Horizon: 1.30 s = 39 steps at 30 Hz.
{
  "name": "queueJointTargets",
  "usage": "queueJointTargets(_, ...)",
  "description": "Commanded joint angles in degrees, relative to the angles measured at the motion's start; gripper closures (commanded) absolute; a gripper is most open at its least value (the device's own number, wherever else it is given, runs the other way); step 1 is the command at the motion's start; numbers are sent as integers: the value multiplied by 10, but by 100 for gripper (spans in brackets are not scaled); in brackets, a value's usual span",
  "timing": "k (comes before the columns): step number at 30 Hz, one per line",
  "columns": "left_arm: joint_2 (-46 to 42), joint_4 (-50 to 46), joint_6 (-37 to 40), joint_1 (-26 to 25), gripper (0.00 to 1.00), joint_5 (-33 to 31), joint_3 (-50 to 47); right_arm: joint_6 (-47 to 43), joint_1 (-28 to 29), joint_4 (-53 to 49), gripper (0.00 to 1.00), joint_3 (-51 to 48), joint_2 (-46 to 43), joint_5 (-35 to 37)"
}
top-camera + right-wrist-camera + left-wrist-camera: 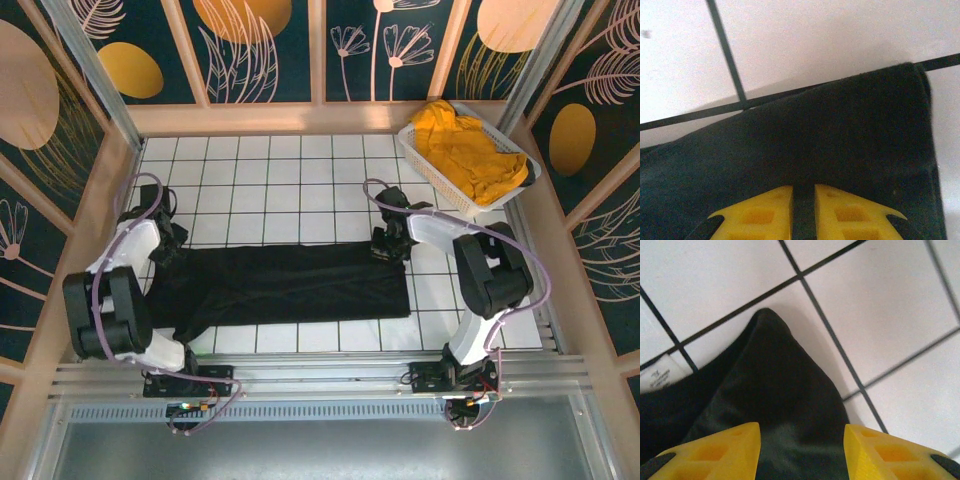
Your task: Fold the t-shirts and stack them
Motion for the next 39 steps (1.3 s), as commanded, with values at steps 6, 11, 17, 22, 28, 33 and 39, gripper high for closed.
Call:
queueJointTargets(6, 175, 68, 93, 77, 72, 18, 60, 12, -48, -44, 82, 58, 77, 43)
queueJointTargets(11, 243, 80, 93, 83, 76, 58, 116, 11, -92, -51, 82, 111, 126, 43)
queueJointTargets(17, 304, 89, 93, 83, 71, 115, 219, -26, -121, -63, 81, 277, 223, 32)
queueJointTargets(22, 230, 99, 104, 63, 54, 86, 241, -65, -107, -55, 72, 364, 216, 14)
queueJointTargets(28, 100, 127, 116, -28, 48, 96, 141, -72, -53, -7, 60, 308, 120, -9)
queueJointTargets(33, 57, 171, 144, -74, 52, 193, 27, -78, -25, 98, 52, 222, 62, -261)
queueJointTargets(39, 72, 161, 216, -89, 57, 240, 6, -95, 8, 96, 49, 213, 58, -341)
